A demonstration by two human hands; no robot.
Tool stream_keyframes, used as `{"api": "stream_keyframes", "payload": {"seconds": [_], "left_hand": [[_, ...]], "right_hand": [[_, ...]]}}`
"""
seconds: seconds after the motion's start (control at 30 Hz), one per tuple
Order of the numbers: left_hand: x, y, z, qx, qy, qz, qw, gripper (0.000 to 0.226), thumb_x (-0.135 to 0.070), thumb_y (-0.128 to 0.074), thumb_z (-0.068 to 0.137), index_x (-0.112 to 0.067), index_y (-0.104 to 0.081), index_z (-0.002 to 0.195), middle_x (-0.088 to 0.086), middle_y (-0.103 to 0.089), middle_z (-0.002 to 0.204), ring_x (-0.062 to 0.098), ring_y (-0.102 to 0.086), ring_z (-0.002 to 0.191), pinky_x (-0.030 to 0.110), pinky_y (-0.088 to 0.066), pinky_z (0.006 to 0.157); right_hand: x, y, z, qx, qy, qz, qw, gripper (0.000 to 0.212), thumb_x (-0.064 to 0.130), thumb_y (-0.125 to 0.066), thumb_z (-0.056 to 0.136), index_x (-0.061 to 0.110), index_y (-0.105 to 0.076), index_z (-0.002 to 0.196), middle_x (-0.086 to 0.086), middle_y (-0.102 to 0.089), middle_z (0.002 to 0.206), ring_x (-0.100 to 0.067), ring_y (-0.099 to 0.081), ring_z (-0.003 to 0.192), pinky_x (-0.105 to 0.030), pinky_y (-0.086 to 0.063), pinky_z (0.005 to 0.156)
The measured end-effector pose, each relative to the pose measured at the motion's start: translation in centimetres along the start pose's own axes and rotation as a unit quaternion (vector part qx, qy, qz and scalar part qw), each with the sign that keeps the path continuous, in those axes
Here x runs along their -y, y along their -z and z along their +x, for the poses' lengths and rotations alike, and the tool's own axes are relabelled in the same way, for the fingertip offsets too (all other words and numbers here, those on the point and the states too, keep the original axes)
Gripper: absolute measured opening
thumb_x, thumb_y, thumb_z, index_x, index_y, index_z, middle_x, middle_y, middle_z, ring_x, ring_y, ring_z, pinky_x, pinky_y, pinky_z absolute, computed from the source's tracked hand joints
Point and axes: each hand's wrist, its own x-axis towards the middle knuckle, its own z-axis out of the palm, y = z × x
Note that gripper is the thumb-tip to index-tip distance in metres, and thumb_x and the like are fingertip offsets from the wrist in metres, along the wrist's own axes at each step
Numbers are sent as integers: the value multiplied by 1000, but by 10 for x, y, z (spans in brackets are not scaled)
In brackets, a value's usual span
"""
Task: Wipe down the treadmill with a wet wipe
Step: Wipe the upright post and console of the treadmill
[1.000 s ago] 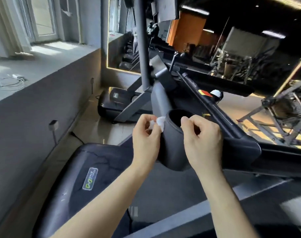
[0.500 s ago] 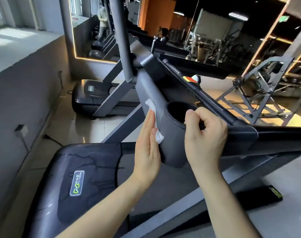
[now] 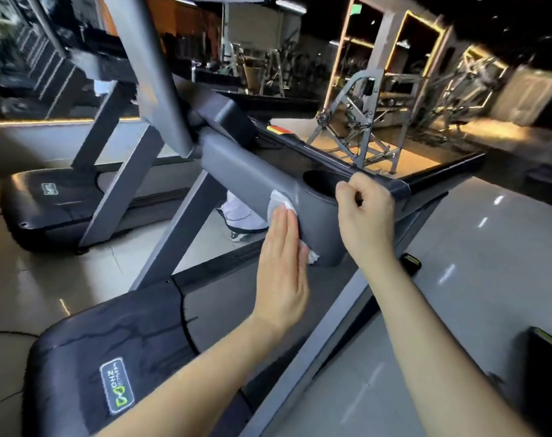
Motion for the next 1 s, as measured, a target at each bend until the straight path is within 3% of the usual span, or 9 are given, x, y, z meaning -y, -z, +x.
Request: {"api": "stream_keyframes", "payload": {"seconds": [0.13,0.2,0.27,0.37,0.47,0.53,0.63,0.8,1.0], "left_hand": [[24,19,18,57,-128,78,987,57,-17,-38,110,8,-20,157,22,-15,168,35,-12,158,55,-20,125],[36,27,28,80,-189,110,973,59,-25,-37,110,10,-22,156,25,-16,167,37,-13,157,55,-19,126],[49,33,40,91,-217,127,963,62,-30,-34,111,9,-19,157,24,-13,168,37,-10,158,53,-16,127],[77,36,64,58,-92,83,991,65,-36,-25,111,0,-5,162,11,2,172,25,2,160,47,-7,129],[103,43,92,5,138,2,990,65,-39,-24,111,-9,0,164,-7,10,169,2,12,155,42,-2,130],[99,41,96,-12,191,-47,980,62,-36,-24,112,-12,2,163,-9,12,169,0,13,154,41,-1,129],[53,24,72,-22,80,-75,994,60,-27,-26,112,-12,3,162,-5,13,171,12,11,158,41,0,130],[38,29,54,60,-153,41,986,56,-27,-30,110,-1,-22,160,12,-18,170,31,-12,159,54,-15,127],[91,58,118,100,-190,137,967,69,-48,-21,109,2,-38,153,13,-38,159,29,-26,154,54,-14,127]], "right_hand": [[11,3,5,32,1,-126,991,30,17,-54,94,6,-46,68,-3,-45,72,-23,-46,74,-36,-34,66],[17,1,13,50,24,-183,982,21,29,-54,98,10,-61,89,-2,-55,99,-22,-52,100,-36,-41,85],[27,-6,22,109,10,-259,960,38,45,-45,103,15,-58,124,-3,-54,129,-25,-47,125,-41,-37,104],[37,-14,31,163,-43,-344,924,59,57,-29,105,17,-48,145,-6,-50,148,-29,-43,138,-45,-31,113],[38,-14,32,189,-53,-370,908,56,54,-25,106,20,-56,138,-7,-57,141,-30,-50,132,-45,-35,109],[40,-14,32,198,-50,-381,902,52,51,-26,106,20,-57,133,-7,-58,138,-30,-51,129,-44,-36,107],[40,-15,35,212,-44,-385,897,47,46,-27,107,18,-56,131,-9,-56,136,-31,-50,128,-44,-36,105],[38,-14,34,217,-43,-384,896,40,38,-28,106,19,-58,123,-8,-57,132,-30,-51,124,-44,-36,103],[42,-15,37,236,-52,-396,886,44,36,-26,105,18,-54,134,-7,-54,139,-30,-49,129,-43,-36,105]]}}
